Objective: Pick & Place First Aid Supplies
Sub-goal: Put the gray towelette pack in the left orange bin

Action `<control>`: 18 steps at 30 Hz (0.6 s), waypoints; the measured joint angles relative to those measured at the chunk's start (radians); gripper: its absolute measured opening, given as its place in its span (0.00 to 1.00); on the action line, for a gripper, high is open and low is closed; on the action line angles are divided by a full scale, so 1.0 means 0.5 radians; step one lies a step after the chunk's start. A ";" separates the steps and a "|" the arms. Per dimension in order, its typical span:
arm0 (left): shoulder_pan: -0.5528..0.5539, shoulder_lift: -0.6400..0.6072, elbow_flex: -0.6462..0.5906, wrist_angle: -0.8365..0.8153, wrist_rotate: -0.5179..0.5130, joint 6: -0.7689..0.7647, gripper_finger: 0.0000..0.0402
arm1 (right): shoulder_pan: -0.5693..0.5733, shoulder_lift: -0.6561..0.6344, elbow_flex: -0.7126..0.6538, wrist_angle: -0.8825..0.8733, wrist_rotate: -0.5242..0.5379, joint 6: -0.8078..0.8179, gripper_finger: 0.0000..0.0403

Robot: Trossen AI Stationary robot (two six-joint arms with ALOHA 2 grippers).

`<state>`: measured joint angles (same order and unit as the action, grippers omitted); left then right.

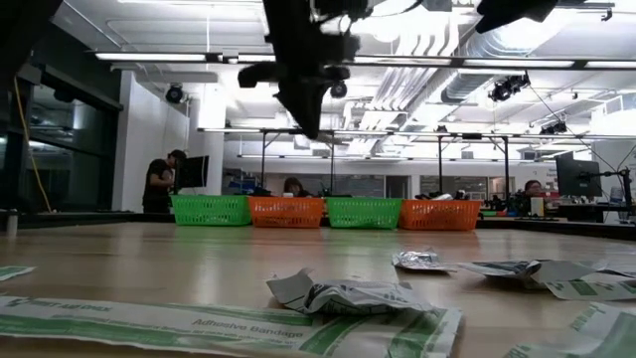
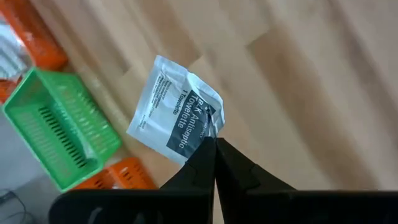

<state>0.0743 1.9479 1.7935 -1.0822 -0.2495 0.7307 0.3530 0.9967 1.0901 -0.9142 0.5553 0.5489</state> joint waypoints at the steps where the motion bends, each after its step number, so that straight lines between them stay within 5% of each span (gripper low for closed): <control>1: 0.057 -0.007 0.000 -0.001 0.019 0.074 0.00 | 0.000 -0.002 0.000 0.000 0.013 0.000 0.48; 18: 1.018 -0.017 0.000 0.095 0.342 1.234 0.00 | -0.142 -0.008 0.000 0.000 0.135 0.028 0.48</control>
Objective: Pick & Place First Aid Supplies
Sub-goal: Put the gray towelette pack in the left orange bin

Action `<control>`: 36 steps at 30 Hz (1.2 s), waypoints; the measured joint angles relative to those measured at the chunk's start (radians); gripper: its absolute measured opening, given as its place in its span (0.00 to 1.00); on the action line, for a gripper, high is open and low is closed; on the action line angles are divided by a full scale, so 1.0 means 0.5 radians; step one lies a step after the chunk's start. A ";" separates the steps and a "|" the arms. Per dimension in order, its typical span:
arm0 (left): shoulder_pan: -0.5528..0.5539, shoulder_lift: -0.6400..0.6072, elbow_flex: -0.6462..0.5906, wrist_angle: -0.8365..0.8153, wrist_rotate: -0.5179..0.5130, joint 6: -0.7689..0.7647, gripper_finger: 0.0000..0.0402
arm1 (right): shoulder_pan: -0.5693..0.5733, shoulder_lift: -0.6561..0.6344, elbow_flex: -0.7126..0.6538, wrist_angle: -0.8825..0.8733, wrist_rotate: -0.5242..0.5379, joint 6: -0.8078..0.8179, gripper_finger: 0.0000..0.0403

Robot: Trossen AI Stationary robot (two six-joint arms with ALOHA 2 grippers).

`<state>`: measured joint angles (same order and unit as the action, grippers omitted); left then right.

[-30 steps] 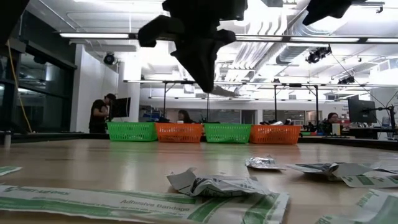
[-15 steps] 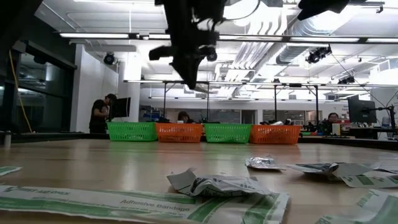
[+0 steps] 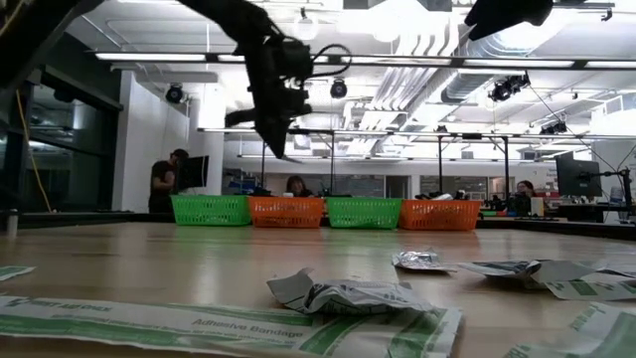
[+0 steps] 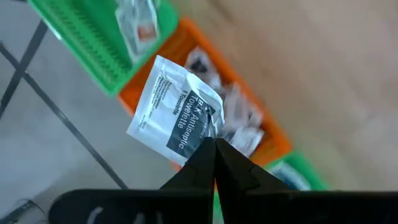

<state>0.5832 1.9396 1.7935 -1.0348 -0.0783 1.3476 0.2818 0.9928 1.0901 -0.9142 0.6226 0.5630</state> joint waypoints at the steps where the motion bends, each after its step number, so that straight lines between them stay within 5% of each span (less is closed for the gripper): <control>1: 0.037 0.002 0.000 0.004 0.012 0.073 0.00 | -0.008 0.000 0.000 0.000 0.014 -0.001 0.48; 11: 0.226 0.105 -0.008 0.130 0.129 0.631 0.00 | -0.108 0.000 0.000 -0.001 0.129 -0.058 0.48; 36: 0.206 0.284 -0.008 0.316 0.178 0.747 0.06 | -0.335 0.001 0.001 0.012 0.035 -0.147 0.48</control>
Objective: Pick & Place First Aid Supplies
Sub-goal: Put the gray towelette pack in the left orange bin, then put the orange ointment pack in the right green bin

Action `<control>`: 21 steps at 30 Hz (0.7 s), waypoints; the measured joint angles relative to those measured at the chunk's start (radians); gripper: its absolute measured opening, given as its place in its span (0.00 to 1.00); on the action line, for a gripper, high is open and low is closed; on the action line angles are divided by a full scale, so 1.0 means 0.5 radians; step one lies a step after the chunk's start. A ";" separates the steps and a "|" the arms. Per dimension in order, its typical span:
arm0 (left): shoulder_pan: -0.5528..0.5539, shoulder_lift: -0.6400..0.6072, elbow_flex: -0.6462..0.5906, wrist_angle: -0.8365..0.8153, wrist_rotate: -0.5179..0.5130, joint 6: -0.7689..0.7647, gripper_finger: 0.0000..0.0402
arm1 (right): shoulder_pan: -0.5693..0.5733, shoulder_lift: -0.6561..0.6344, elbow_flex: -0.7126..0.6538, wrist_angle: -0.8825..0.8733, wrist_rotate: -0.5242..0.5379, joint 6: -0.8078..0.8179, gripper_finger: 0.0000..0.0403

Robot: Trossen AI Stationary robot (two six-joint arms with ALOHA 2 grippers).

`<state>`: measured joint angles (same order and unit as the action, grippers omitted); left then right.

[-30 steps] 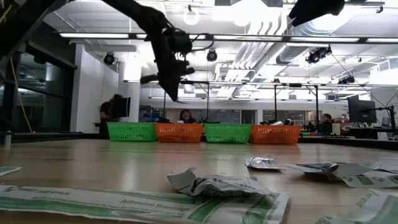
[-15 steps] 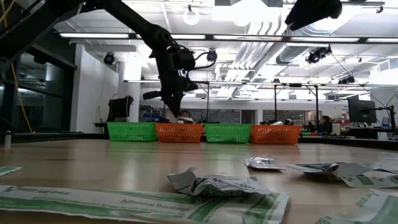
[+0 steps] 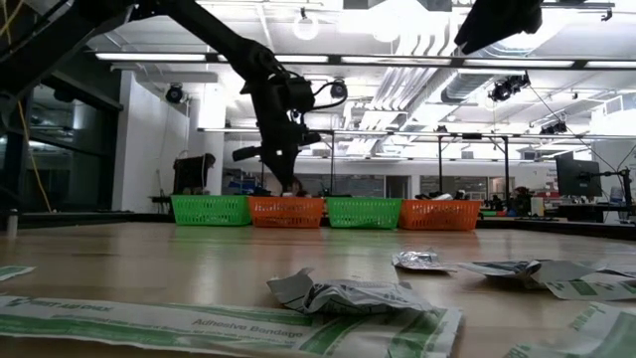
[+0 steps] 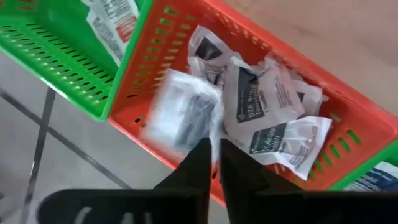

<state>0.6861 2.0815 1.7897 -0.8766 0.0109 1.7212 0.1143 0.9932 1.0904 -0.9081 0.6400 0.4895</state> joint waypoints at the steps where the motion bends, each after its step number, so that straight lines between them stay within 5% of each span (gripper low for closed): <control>1: 0.001 0.000 0.000 -0.002 0.000 0.004 0.09 | -0.009 0.000 0.000 0.000 -0.012 0.000 0.48; 10: -0.016 -0.018 0.000 -0.037 -0.122 -0.188 0.30 | -0.034 0.000 0.000 0.000 -0.088 -0.001 0.48; 21: -0.257 -0.313 0.001 -0.127 -0.198 -0.642 0.31 | -0.032 -0.001 0.001 -0.021 -0.160 -0.098 0.48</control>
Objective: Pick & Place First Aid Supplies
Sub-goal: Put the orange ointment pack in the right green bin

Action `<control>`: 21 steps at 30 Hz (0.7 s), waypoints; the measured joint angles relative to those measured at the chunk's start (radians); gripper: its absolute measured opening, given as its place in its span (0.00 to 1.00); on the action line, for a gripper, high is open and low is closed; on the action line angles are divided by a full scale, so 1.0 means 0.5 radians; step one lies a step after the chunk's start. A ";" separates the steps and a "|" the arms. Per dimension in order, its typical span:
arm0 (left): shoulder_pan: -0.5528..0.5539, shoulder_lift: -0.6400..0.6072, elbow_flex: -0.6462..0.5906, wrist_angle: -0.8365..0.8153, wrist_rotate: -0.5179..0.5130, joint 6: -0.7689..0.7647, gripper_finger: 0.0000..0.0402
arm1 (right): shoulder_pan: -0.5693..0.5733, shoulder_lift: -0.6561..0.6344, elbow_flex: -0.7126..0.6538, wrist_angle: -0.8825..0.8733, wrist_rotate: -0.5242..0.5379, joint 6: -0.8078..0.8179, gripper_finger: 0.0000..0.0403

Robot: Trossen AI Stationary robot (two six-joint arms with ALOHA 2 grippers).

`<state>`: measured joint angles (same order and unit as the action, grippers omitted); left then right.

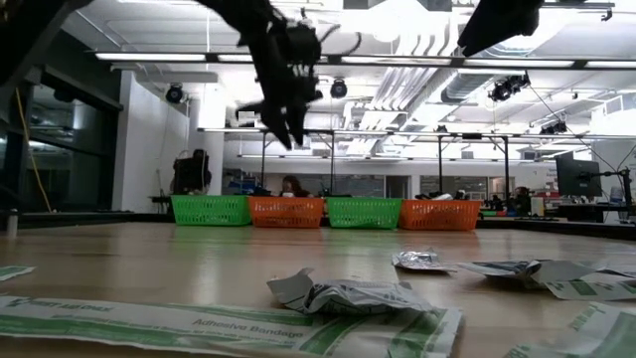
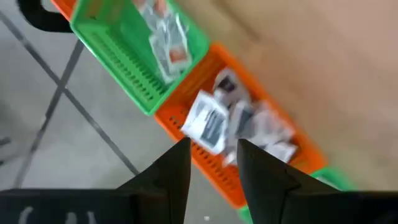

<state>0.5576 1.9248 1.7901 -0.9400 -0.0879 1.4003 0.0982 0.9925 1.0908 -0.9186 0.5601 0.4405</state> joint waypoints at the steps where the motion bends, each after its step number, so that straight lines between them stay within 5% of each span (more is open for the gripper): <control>1: -0.032 -0.029 0.000 -0.032 0.002 -0.092 0.31 | 0.000 -0.001 0.000 0.000 -0.026 -0.029 0.48; 9: -0.365 -0.166 0.002 -0.247 0.040 -0.778 0.31 | 0.001 -0.085 0.000 -0.003 -0.250 -0.164 0.48; 21: -1.097 -0.164 0.002 -0.334 -0.242 -1.519 0.31 | 0.080 -0.312 0.000 -0.110 -0.498 -0.219 0.48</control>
<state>0.0090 1.8426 1.7912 -1.1072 -0.2089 0.6407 0.1382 0.8363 1.0908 -0.9736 0.3113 0.3309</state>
